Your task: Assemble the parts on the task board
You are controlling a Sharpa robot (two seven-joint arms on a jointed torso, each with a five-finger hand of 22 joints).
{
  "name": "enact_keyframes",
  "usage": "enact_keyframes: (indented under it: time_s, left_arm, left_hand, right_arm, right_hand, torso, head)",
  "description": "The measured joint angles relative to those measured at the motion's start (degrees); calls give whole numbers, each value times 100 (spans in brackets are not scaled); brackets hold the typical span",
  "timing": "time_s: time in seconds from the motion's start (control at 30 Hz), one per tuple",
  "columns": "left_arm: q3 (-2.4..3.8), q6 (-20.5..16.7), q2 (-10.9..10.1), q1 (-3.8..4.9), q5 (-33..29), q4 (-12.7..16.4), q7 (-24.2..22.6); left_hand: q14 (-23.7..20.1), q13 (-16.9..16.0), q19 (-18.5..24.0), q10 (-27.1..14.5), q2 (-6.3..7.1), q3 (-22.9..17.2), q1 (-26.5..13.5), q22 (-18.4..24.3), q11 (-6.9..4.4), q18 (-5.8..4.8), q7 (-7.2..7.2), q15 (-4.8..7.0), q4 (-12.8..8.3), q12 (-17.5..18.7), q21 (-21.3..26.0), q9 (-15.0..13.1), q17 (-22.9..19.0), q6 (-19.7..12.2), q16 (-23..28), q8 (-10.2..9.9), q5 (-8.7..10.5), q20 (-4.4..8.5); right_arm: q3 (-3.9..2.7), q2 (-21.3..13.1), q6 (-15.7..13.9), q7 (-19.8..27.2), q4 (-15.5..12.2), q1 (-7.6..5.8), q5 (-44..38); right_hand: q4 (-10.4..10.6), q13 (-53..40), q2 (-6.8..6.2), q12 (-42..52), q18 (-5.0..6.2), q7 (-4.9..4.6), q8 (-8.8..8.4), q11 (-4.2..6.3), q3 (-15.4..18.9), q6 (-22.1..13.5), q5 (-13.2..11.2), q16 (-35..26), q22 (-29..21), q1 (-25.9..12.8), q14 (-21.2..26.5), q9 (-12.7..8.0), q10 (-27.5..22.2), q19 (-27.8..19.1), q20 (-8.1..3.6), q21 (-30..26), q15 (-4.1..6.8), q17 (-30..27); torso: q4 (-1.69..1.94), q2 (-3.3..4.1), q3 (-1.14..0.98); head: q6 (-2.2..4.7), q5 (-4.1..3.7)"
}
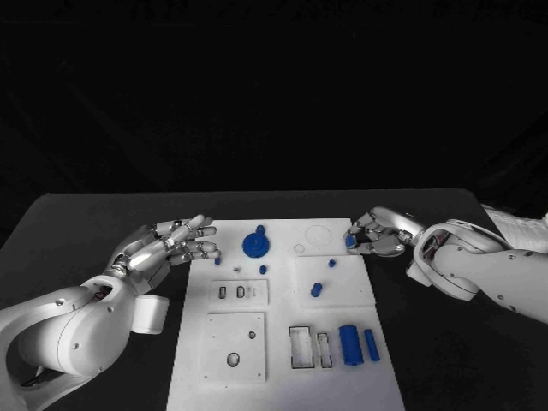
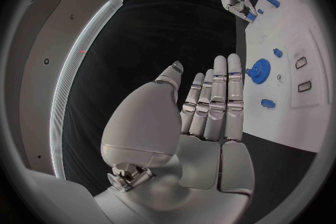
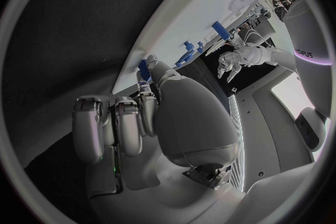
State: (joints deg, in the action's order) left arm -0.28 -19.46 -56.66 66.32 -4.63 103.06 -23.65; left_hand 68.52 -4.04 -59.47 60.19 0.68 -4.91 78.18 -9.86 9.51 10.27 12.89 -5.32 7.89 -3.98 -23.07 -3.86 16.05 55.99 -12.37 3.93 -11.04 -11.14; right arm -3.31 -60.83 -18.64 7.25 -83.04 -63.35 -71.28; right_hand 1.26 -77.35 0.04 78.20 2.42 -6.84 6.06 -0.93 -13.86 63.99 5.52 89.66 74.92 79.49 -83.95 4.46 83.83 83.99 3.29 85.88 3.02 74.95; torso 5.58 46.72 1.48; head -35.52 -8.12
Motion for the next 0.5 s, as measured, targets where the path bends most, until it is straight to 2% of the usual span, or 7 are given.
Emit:
enact_keyframes:
  time_s: [0.17, 0.37, 0.5]
  left_arm:
    - [0, 1, -1, 0, 0, 0, 3]
    - [-1, 6, 16, -1, 0, -54, 5]
    - [-2, 17, 65, -2, -6, -139, 5]
  left_hand:
    - [0, 0, 0, 0, 0, 0, 0, 0, 0, 0, 0, 0, 0, 0, 0, 0, 0, 0, 0, 0, 0, 0]
    - [0, 0, 0, 0, 0, 0, 0, 0, 0, 0, 0, 0, 0, 0, 0, 0, -1, 0, 0, 0, 0, 0]
    - [0, 0, 0, 0, 0, 1, 0, -3, 0, 0, 0, 0, -31, 0, 0, 0, 15, 0, 22, 0, 0, 0]
  right_arm:
    - [-31, -7, -103, 8, -126, -2, 8]
    - [-57, 9, -232, -142, -584, -92, 5]
    - [-65, 180, -332, -434, -936, -152, -73]
  right_hand:
    - [-32, 1, 15, 1, 0, 0, 1, 6, -32, 0, -13, 0, 0, -15, 0, 0, 6, 12, -12, 0, 0, -1]
    - [-46, 45, 24, 13, 0, 0, 1, 7, -83, 0, 71, 0, -1, -24, 1, -1, 6, 12, -12, 0, 0, -1]
    - [-40, 46, 58, -16, 0, 0, 1, 7, -89, 0, 72, 0, -1, -57, 1, -1, 6, 12, -12, 0, -1, -1]
  torso:
    - [1, -5, 4]
    - [-1, -24, 11]
    - [-5, -59, 24]
  head:
    - [-7, 15]
    - [-12, 63]
    - [-34, 116]
